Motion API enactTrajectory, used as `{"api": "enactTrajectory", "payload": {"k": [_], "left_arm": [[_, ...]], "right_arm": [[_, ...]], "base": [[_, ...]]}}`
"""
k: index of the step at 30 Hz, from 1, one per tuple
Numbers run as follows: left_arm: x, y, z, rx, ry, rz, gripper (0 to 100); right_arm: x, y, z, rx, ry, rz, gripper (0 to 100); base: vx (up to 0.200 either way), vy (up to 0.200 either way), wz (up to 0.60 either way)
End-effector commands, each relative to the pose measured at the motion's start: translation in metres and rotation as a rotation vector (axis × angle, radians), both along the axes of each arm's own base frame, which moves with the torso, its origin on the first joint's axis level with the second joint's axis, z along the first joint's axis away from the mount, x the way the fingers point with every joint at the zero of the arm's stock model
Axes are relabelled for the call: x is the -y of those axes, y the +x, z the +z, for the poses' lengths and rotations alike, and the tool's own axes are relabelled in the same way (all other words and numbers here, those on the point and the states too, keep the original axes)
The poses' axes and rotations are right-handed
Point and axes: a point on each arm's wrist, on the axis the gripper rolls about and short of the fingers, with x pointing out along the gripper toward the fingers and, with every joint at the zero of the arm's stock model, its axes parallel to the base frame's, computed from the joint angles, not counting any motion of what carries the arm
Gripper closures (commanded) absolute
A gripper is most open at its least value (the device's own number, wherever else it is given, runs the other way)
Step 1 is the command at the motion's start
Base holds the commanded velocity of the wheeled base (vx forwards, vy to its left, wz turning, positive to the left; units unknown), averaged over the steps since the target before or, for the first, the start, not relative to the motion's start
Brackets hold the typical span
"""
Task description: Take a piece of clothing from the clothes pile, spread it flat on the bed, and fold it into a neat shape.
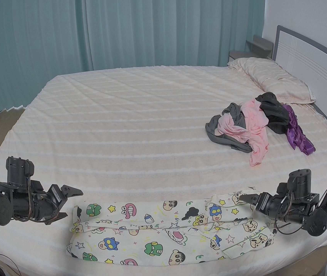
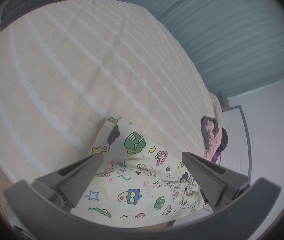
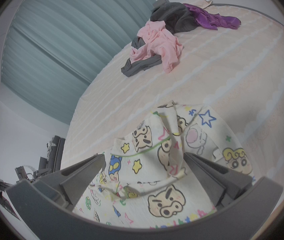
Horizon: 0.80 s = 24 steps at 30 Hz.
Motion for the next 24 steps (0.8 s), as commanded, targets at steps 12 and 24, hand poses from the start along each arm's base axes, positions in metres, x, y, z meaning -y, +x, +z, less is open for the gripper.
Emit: {"api": "enactTrajectory", "payload": {"k": [12,24], "left_arm": [[0.001,0.012,-0.019,-0.040,-0.022,0.028,0],[0.001,0.012,-0.019,-0.040,-0.023,0.030,0]], "right_arm": [[-0.012,0.012,-0.011,0.073,-0.034,-0.053,0],[-0.011,0.009,-0.001,0.106,-0.026,-0.056,100]], "base": [[0.000,0.000,0.00],[0.000,0.000,0.00]]}}
